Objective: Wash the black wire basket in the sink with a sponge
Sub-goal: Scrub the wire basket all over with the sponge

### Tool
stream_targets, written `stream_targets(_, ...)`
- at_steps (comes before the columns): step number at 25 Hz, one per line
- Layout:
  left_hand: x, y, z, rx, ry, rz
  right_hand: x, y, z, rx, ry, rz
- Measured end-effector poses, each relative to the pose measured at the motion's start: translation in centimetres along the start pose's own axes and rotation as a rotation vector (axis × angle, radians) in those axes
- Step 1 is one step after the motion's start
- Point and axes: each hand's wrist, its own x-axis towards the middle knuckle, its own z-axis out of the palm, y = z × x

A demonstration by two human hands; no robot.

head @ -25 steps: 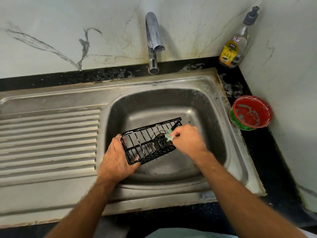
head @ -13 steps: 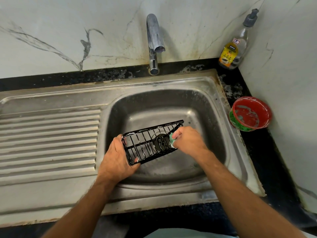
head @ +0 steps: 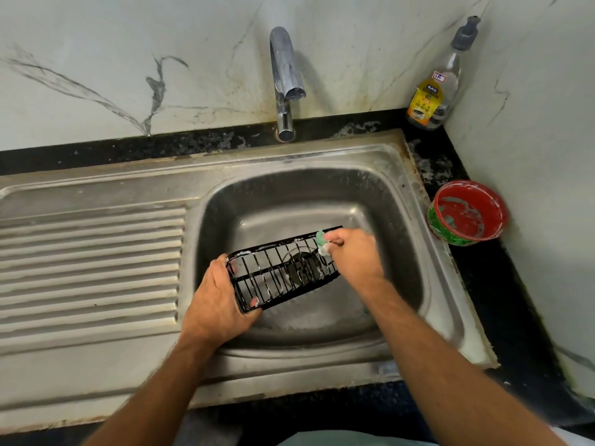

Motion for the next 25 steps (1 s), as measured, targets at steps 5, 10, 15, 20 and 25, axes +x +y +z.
stream_targets(5,0.0,-0.2,0.1,0.005,-0.012,0.003,1.1,-0.5,-2.5,-0.142,-0.185,0.191)
stream_targets(10,0.1,-0.3,0.4,0.007,-0.001,0.022,0.7,-0.4,-1.3,-0.108,-0.046,0.061)
stream_targets(15,0.1,-0.5,0.2,0.001,-0.008,0.01,0.2,-0.1,-1.2,-0.324,-0.11,-0.024)
stream_targets(20,0.2,-0.4,0.5,0.029,-0.002,0.011,-1.0,1.8,-1.8,-0.402,-0.134,-0.037)
stream_targets(25,0.1,-0.3,0.4,0.005,0.002,0.008,-1.0,2.6,-2.2,-0.279,-0.128,0.026)
